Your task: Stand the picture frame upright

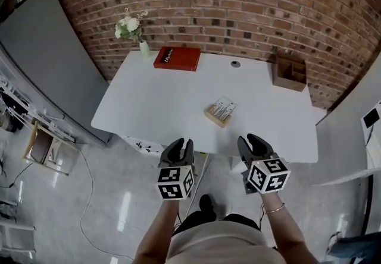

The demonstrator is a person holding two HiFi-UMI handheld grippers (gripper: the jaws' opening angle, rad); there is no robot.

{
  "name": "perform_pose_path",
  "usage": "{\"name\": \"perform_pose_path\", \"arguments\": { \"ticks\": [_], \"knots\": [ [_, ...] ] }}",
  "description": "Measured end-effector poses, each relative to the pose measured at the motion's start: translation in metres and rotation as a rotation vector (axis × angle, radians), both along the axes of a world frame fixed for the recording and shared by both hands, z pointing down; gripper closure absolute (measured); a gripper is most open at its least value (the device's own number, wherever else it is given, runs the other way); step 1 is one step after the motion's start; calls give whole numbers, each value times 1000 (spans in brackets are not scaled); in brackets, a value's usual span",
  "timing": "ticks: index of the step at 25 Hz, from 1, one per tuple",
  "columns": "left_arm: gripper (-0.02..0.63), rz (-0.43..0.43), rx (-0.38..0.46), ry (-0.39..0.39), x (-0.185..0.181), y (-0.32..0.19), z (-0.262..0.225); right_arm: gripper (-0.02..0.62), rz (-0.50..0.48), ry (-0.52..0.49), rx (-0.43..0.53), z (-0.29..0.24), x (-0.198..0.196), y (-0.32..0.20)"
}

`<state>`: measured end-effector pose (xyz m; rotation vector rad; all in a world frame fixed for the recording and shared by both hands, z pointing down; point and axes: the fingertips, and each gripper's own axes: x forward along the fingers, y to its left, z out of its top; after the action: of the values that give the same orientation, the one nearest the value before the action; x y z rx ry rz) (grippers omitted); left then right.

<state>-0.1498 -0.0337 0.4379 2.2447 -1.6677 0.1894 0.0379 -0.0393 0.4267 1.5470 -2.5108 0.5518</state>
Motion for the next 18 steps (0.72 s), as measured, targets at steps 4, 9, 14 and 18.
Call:
{"name": "perform_pose_path", "arguments": {
  "ticks": [4,9,14,18],
  "knots": [
    [522,13,4,8,-3,-15,-3,482,16,-3,-4,-1,-3,-10],
    [522,34,1,0,0,-28,-2,482,15,-34,-35,3,-5,-21],
    [522,31,-5,-7,0,-45,1,482,15,-84,-59,9,-3,-38],
    [522,25,-19,-24,2,-61,5,482,21,-139,-88,17,3,-58]
  ]
}}
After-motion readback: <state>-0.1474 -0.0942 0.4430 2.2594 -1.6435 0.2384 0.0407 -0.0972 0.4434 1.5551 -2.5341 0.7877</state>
